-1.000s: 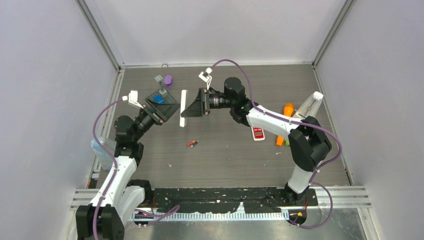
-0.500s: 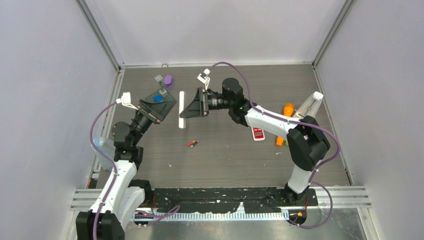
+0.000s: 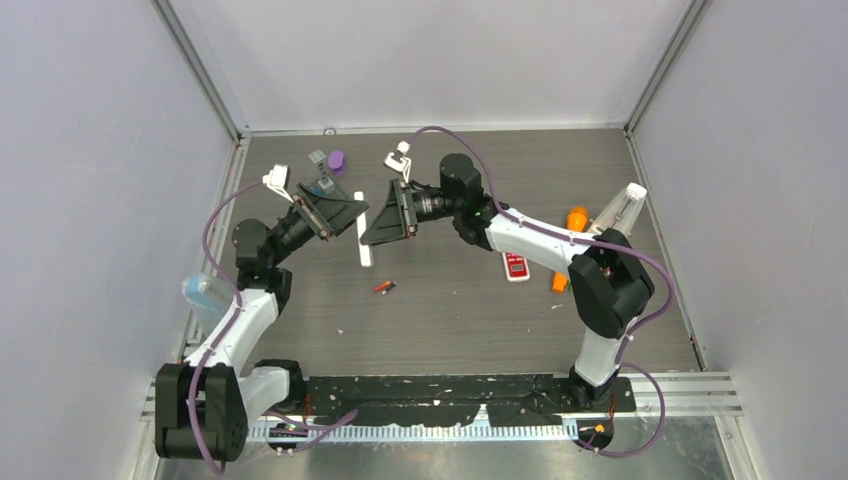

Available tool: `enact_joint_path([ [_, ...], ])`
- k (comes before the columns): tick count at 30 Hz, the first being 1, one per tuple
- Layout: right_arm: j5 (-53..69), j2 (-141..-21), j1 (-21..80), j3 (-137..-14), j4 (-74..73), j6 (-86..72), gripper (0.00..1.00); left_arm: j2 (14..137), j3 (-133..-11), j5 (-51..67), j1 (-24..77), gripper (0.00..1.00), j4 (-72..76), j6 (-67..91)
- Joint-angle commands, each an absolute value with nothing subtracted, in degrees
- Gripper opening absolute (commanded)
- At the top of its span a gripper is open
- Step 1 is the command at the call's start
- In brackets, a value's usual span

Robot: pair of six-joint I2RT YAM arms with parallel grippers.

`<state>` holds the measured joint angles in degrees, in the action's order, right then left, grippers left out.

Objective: Load the batteries into the remote control

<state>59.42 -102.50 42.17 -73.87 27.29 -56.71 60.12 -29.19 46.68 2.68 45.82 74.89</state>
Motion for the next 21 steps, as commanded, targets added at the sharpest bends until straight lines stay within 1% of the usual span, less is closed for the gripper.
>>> enact_joint_path([
  [1,62.4,-102.6,42.8,-76.3,35.4,-60.8,0.25,63.2,-30.7,51.0,3.0,0.87,60.1,83.6],
  [4,62.6,-103.5,42.9,-76.3,38.4,-64.0,0.25,66.1,-30.8,51.9,3.2,0.77,67.6,89.2],
  [6,62.5,-104.0,42.9,-76.2,41.1,-66.5,0.25,67.6,-30.8,52.2,3.3,0.64,70.9,91.2],
  [7,62.4,-104.2,43.0,-76.1,42.4,-67.4,0.26,68.1,-30.6,52.2,3.3,0.55,72.1,91.7],
  [10,61.6,-104.2,42.9,-76.3,41.1,-67.3,0.29,68.8,-30.2,51.8,3.3,0.22,72.8,91.8],
  [11,61.2,-103.9,42.9,-76.3,40.2,-65.9,0.33,68.8,-30.0,51.6,3.3,0.12,72.7,91.4],
  [12,59.9,-103.7,42.8,-76.0,37.7,-65.1,0.37,68.8,-30.0,51.6,3.3,0.04,72.3,91.0],
  [13,59.1,-103.0,42.7,-75.7,36.4,-62.9,0.47,68.8,-30.0,51.6,3.3,0.00,71.4,90.4],
  [14,57.4,-102.7,42.6,-75.2,33.5,-61.7,0.53,68.7,-30.1,51.6,3.3,0.00,70.3,89.4],
  [15,56.5,-101.8,42.5,-75.0,31.4,-58.7,0.66,68.4,-30.3,51.8,3.3,0.00,68.2,88.1],
  [16,54.3,-101.4,42.3,-74.7,26.7,-57.0,0.72,67.9,-30.4,51.8,3.2,0.00,65.4,86.1],
  [17,53.1,-100.5,41.9,-74.7,24.3,-53.7,0.82,67.3,-30.8,51.9,3.2,0.00,62.1,83.6],
  [18,50.6,-100.0,41.7,-74.6,19.7,-52.2,0.87,66.6,-31.3,51.7,3.2,0.00,57.1,80.5],
  [19,49.4,-99.2,41.0,-74.5,17.5,-49.4,0.94,65.7,-32.1,51.2,3.2,0.00,50.3,76.4],
  [20,46.3,-98.8,40.2,-74.0,13.1,-48.3,1.00,64.7,-33.1,50.5,3.2,0.00,43.0,71.6],
  [21,44.7,-97.8,39.7,-73.6,11.4,-46.4,0.98,63.7,-34.3,49.1,3.2,0.00,35.0,65.9],
])
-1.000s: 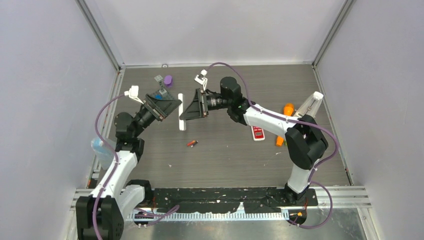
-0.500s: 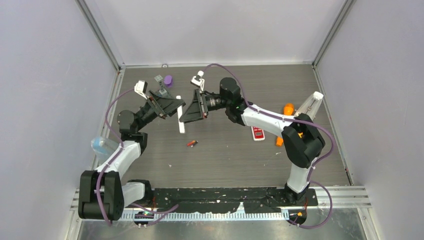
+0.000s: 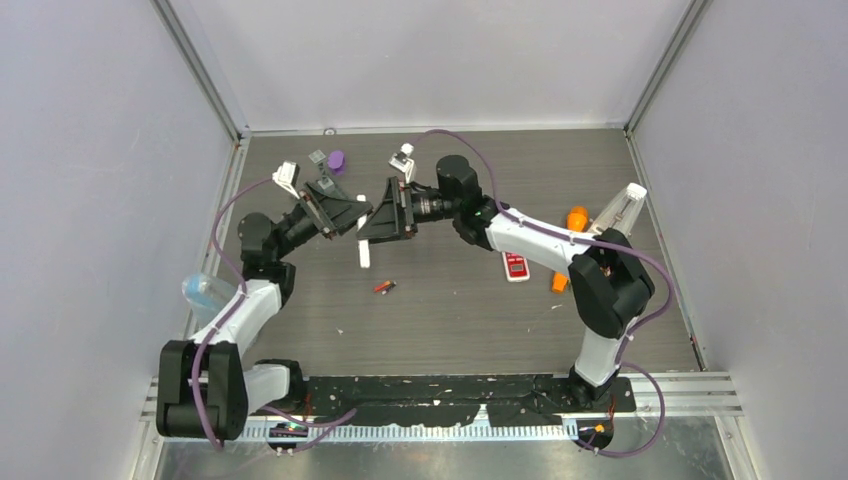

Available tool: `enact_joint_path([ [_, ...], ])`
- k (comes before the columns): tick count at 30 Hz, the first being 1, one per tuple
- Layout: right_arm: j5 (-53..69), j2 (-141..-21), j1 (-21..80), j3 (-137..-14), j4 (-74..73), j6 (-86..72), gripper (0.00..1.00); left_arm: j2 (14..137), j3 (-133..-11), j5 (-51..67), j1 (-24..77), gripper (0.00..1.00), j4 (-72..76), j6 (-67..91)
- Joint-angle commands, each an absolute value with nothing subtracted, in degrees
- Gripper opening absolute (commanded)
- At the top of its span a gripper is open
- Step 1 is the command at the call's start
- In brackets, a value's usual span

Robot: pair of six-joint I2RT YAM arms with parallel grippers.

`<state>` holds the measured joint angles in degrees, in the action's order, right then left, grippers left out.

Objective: Load the batteries into the remote control

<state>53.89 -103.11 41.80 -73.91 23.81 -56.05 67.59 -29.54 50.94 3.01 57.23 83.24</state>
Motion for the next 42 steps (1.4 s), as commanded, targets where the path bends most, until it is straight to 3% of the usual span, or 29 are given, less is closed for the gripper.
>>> enact_joint_path([
  [1,41.7,-97.3,38.7,-72.5,8.1,-45.6,0.96,62.7,-35.9,47.1,3.2,0.00,27.1,58.3],
  [4,34.2,-94.0,36.4,-67.8,3.6,-42.8,0.95,61.4,-41.3,36.4,3.2,0.00,3.7,42.9],
  [7,26.5,-90.7,33.8,-65.2,-4.7,-38.5,0.95,63.3,-45.0,26.1,3.2,0.00,-9.1,34.9],
  [12,9.9,-87.5,31.2,-62.5,-15.6,-32.1,0.95,69.7,-47.1,12.5,3.2,0.00,-13.5,31.4],
  [21,5.0,-85.9,27.3,-60.9,-20.7,-29.1,0.95,84.1,-54.0,-4.8,3.7,0.00,-16.3,29.7],
  [26,5.4,-85.0,25.7,-60.3,-20.7,-29.1,0.95,90.6,-58.2,-8.7,3.7,0.00,-17.8,29.3],
  [33,7.5,-84.0,23.3,-60.1,-20.7,-29.3,0.95,95.6,-60.9,-9.4,3.7,0.09,-19.3,32.2],
  [42,10.0,-83.3,21.5,-61.2,-20.7,-30.2,0.96,100.1,-65.3,-8.8,3.7,0.10,-23.5,33.8],
])
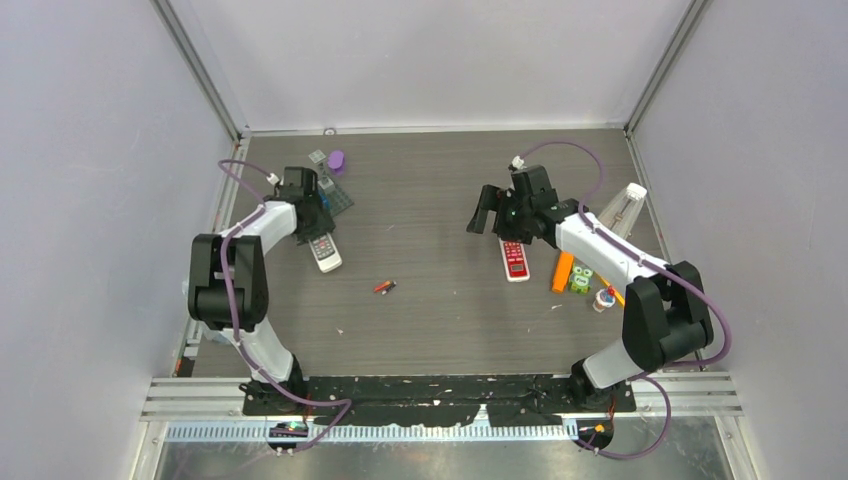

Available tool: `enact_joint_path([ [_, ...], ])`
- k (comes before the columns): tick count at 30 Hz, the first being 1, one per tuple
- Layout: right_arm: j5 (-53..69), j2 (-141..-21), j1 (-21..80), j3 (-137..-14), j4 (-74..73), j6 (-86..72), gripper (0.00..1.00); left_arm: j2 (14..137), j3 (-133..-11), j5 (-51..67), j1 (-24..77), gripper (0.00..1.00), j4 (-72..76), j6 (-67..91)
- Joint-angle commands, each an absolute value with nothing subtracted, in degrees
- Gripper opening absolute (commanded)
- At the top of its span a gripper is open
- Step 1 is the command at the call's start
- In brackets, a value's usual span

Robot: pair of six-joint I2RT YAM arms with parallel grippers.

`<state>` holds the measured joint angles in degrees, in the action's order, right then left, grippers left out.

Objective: Load the batteries into the remote control

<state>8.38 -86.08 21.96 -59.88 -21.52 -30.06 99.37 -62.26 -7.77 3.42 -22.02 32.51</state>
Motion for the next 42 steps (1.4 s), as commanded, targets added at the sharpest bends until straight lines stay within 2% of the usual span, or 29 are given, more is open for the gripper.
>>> enact_joint_path([
  [1,10.2,-83.2,21.4,-61.3,-20.7,-30.2,0.96,100.5,-65.6,-8.7,3.7,0.11,-24.1,34.0],
  [9,11.7,-82.2,20.6,-61.6,-20.6,-31.3,0.95,101.9,-67.8,-9.8,3.7,0.08,-29.4,37.4],
  [17,12.4,-81.3,19.9,-62.3,-20.6,-31.6,0.96,105.4,-74.1,-9.8,3.7,0.21,-37.0,38.4],
  [29,12.6,-80.2,19.1,-62.6,-20.6,-31.7,0.96,108.5,-80.0,-11.5,3.7,0.23,-43.3,34.0],
  [36,12.2,-79.8,19.0,-62.6,-20.6,-31.5,0.96,103.0,-72.7,-14.4,6.0,0.25,-35.4,30.1],
  [42,12.6,-79.7,19.0,-62.1,-19.2,-32.0,0.96,97.8,-66.3,-23.4,15.4,0.27,-28.1,24.3],
])
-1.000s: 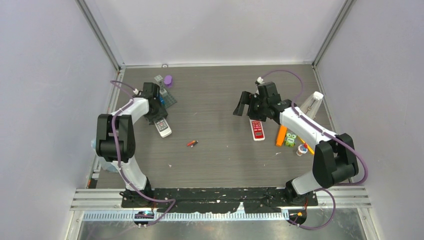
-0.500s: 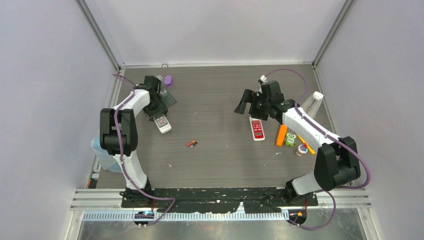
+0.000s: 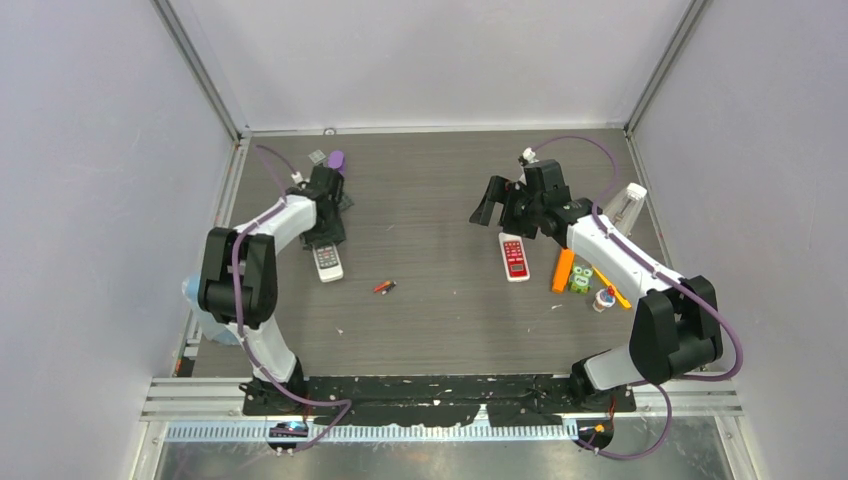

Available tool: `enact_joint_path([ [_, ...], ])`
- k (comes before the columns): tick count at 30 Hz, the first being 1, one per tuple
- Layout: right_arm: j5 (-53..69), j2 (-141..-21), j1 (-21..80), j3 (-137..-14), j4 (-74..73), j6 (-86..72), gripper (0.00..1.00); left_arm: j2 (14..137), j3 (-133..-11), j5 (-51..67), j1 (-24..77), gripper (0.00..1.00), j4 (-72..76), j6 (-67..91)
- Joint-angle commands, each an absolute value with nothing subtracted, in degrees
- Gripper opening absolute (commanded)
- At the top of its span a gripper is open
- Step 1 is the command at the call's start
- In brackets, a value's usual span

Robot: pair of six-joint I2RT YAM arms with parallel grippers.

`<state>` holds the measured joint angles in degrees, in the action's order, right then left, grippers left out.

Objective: Load the batteries into the remote control

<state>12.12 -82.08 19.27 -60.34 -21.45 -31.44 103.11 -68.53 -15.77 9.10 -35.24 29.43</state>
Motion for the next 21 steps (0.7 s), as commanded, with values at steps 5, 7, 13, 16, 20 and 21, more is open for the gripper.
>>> enact_joint_path([
  [5,12.8,-79.0,19.0,-61.5,-18.3,-32.2,0.96,95.2,-60.7,-25.1,20.6,0.27,-23.8,24.8],
  [7,12.9,-78.6,19.0,-60.9,-17.8,-32.1,0.96,93.8,-57.5,-24.6,22.4,0.27,-21.4,26.3],
  [13,13.6,-77.5,19.0,-59.5,-17.4,-31.9,0.96,87.7,-48.8,-26.2,28.0,0.27,-15.5,31.3],
  [16,14.2,-77.2,19.0,-59.0,-17.4,-32.0,0.96,85.2,-44.7,-28.3,30.1,0.30,-11.0,32.7],
  [20,15.0,-76.7,19.0,-58.3,-17.5,-32.1,0.96,85.6,-41.4,-30.7,30.4,0.33,-7.3,34.6],
  [21,15.1,-76.6,19.0,-58.3,-17.6,-32.0,0.96,85.7,-40.9,-30.9,30.5,0.34,-6.6,35.0],
])
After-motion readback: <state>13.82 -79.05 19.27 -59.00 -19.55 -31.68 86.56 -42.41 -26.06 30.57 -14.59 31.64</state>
